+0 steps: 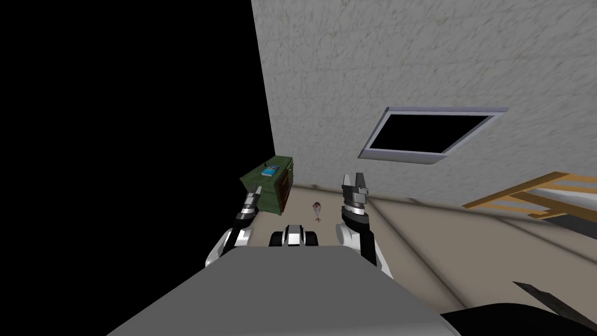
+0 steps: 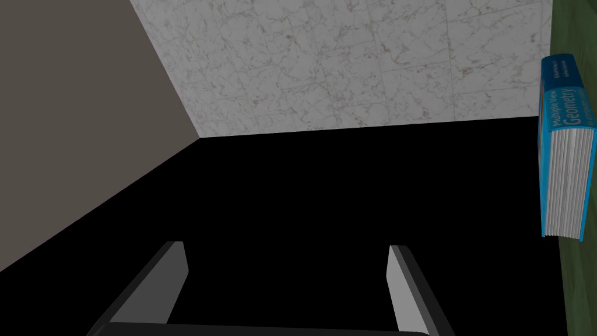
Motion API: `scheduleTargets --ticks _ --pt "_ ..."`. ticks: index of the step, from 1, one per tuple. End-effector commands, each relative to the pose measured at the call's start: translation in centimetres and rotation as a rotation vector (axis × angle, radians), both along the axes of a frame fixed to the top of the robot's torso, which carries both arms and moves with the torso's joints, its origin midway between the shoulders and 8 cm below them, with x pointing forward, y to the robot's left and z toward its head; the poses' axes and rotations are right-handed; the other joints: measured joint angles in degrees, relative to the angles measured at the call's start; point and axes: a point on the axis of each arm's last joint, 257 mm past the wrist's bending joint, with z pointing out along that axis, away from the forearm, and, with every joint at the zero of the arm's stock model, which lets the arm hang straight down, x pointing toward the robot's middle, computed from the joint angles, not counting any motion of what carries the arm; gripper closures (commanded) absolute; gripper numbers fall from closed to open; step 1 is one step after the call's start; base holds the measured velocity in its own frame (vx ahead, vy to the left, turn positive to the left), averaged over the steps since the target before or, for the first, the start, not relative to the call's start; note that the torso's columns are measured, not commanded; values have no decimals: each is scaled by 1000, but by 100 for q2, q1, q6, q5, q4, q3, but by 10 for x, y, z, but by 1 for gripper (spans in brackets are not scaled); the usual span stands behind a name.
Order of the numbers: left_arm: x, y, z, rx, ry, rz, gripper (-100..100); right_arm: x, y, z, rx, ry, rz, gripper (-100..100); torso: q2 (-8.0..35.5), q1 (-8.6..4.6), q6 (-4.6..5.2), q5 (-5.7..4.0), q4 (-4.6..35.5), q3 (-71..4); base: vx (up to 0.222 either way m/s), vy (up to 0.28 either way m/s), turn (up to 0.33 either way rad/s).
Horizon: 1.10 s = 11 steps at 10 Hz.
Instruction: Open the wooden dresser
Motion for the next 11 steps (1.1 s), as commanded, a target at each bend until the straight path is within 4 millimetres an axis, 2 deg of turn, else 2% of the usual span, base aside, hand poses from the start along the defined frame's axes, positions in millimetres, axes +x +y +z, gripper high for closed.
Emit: scheduleTargets --ticks 1,2,5,6,7,8,11 --pt "2 -1 -19 4 17 -4 -100 0 0 0 0 0 0 0 3 6 0 1 1 2 80 -76 52" --pt "3 2 -35 1 51 3 -100 0 0 0 0 0 0 0 -1 2 0 1 0 0 64 -62 26" --pt "3 -1 -57 4 66 -6 -100 0 0 0 0 0 0 0 2 7 -1 1 0 1 79 -62 36" --pt "3 1 -71 2 95 -1 -100 0 0 0 0 0 0 0 1 2 0 1 1 1 64 -48 28" --pt "3 -3 -72 4 83 -9 -100 0 0 0 0 0 0 0 5 6 0 1 1 3 80 -50 42" --pt "2 0 -85 2 112 -4 -100 0 0 0 0 0 0 0 -1 4 0 1 0 0 75 -51 20" --pt "0 -6 -105 3 126 -17 -100 0 0 0 0 0 0 0 0 6 0 1 -1 -1 93 -47 30"
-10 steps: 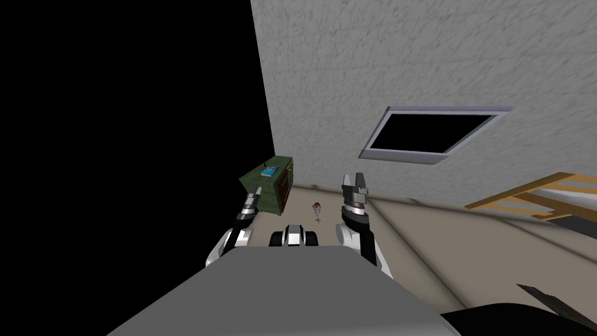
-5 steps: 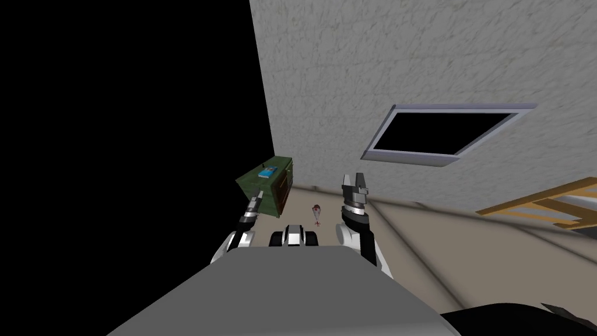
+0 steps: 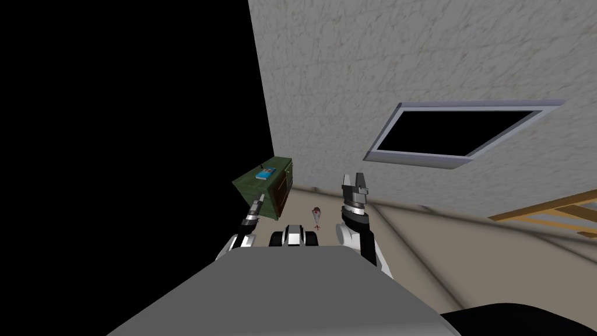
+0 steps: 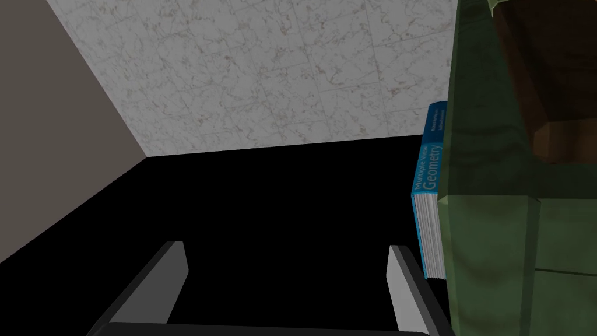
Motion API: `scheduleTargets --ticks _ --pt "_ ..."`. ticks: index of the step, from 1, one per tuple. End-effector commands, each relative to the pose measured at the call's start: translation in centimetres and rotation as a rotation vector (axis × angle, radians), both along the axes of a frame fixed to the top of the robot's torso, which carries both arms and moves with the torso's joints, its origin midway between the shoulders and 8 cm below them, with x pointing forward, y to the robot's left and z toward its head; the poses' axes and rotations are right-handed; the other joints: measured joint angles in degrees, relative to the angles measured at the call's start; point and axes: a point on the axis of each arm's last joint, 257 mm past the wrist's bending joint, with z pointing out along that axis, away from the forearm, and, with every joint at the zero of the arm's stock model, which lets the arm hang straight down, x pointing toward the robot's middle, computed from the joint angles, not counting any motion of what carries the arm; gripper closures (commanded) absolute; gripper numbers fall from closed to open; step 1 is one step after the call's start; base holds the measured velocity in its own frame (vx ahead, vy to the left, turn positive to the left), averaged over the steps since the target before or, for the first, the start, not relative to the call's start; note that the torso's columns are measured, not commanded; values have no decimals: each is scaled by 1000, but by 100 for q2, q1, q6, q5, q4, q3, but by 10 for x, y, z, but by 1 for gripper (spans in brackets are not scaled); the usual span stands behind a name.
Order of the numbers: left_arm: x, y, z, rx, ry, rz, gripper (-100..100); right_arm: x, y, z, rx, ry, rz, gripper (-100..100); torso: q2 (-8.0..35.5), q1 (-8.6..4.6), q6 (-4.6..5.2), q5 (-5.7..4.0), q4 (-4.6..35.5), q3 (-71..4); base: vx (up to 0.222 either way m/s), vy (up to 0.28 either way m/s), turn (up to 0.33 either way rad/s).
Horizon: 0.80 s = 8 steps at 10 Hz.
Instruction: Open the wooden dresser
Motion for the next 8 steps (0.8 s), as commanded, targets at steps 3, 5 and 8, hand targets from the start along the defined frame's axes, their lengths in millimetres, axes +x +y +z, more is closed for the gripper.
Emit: scheduleTargets --ticks 3,5,8 --pt "-5 -5 -34 -2 46 -10 -100 0 0 0 0 0 0 0 19 9 0 2 5 12 58 -14 18" --pt "-8 -8 -46 -4 62 -17 -100 0 0 0 0 0 0 0 1 -4 0 -1 1 1 80 -21 19" --pt "-12 -11 -62 -7 86 -23 -100 0 0 0 0 0 0 0 11 0 0 0 3 6 72 -13 16"
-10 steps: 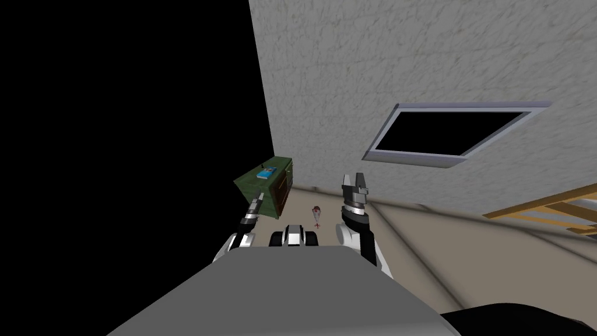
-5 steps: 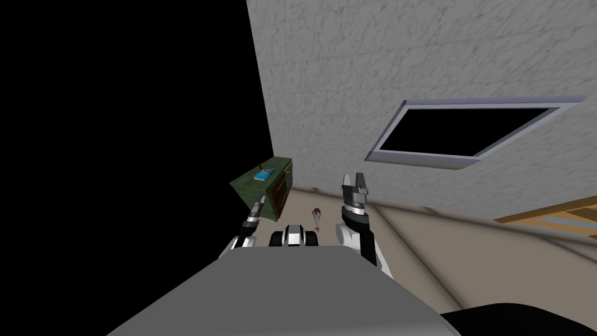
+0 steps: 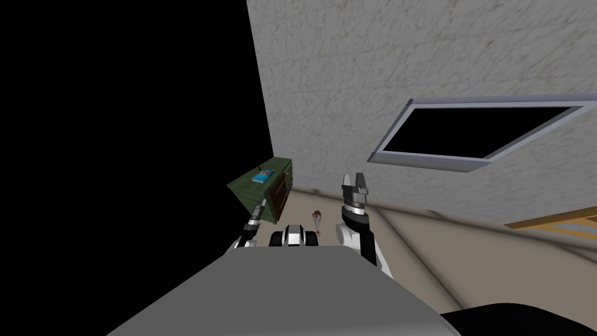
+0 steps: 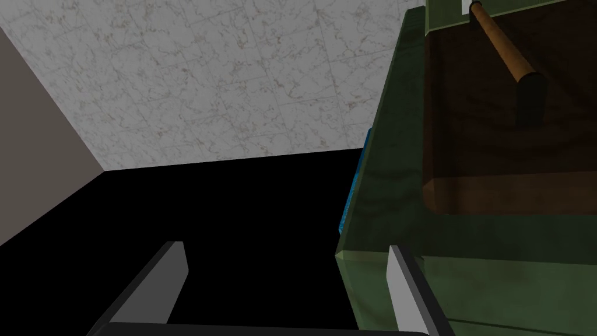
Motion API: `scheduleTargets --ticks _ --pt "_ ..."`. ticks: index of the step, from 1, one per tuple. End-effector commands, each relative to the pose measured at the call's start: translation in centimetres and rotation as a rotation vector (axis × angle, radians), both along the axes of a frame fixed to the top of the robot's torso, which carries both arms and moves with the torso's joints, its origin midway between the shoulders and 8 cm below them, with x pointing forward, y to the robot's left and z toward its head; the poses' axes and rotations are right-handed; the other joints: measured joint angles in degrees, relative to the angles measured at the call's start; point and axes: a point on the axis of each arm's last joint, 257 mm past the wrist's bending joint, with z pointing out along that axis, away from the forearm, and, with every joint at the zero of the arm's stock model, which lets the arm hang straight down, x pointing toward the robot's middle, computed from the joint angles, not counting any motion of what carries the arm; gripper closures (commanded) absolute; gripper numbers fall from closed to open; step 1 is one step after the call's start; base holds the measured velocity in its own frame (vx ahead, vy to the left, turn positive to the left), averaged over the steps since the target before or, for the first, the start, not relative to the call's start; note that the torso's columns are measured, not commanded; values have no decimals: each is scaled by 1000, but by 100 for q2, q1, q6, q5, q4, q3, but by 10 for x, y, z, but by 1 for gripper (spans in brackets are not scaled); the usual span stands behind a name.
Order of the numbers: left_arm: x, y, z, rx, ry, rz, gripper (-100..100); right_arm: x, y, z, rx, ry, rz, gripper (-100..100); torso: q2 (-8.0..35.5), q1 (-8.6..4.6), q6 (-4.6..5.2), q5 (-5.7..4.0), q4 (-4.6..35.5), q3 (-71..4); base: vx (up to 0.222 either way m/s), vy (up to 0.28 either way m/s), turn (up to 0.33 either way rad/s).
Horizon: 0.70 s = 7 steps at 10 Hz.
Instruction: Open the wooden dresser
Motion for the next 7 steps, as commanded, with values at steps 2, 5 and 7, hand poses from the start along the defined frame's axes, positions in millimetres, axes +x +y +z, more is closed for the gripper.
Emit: scheduleTargets --ticks 2,5,7 --pt "-5 -2 -19 -3 29 -5 -100 0 0 0 0 0 0 0 -9 -4 0 -1 -2 -5 54 -11 7" --pt "-14 -10 -42 -9 62 -21 -100 0 0 0 0 0 0 0 -14 -3 0 -1 -3 -8 83 -6 19" --pt "-19 -13 -53 -13 80 -29 -100 0 0 0 0 0 0 0 -18 -5 0 -1 -5 -12 101 -12 17"
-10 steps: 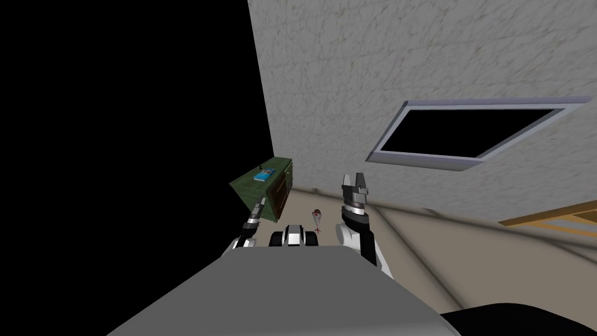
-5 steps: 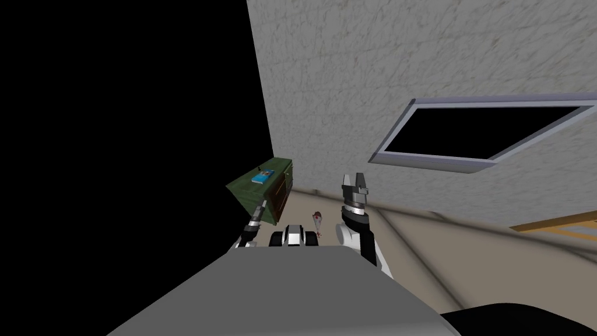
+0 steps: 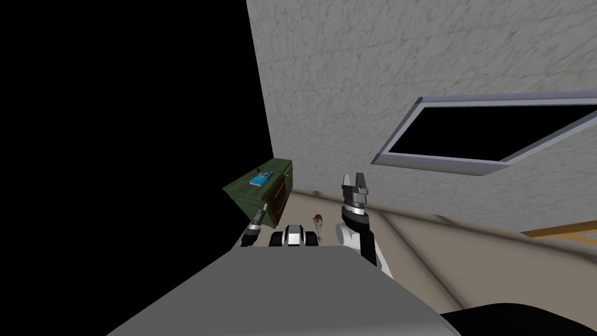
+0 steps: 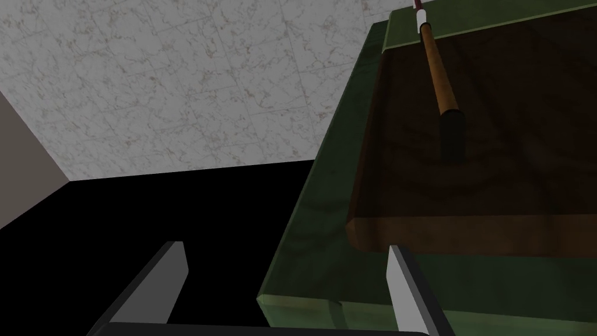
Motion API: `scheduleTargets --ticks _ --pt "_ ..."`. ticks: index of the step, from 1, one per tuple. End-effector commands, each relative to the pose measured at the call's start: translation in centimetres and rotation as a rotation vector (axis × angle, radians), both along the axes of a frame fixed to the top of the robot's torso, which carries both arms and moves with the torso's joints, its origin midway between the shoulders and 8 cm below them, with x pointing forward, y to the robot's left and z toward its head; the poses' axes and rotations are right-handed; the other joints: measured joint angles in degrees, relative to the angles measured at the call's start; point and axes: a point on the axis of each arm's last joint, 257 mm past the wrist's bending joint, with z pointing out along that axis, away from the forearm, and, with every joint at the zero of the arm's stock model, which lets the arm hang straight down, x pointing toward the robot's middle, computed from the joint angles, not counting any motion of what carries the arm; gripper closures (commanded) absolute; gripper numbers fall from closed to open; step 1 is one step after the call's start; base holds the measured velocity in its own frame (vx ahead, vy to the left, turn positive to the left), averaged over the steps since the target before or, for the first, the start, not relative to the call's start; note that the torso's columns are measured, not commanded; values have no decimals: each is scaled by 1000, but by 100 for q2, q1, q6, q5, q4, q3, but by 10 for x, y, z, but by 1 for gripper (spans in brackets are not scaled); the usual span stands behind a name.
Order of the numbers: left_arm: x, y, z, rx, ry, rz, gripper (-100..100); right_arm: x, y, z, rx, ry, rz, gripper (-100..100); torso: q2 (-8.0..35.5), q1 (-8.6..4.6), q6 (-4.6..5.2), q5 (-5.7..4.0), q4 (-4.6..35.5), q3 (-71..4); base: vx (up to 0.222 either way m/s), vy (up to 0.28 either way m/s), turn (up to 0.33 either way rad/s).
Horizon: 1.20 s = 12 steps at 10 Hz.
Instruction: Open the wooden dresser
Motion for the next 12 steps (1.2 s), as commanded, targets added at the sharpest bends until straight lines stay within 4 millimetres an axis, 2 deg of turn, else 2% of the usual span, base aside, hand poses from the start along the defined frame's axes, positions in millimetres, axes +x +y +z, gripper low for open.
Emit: scheduleTargets --ticks 1,6,8,12 --pt "-7 -5 -17 -5 29 -8 -100 0 0 0 0 0 0 0 9 -2 0 -1 4 7 80 -11 10" --pt "-25 -16 -47 -17 84 -32 -100 0 0 0 0 0 0 0 5 5 2 2 3 6 87 1 19" --pt "-31 -19 -57 -22 105 -40 -100 0 0 0 0 0 0 0 -63 21 30 26 -20 -20 88 2 29" --pt "-53 -31 -83 -35 158 -68 -100 0 0 0 0 0 0 0 -102 9 55 37 -26 -36 67 -11 52"
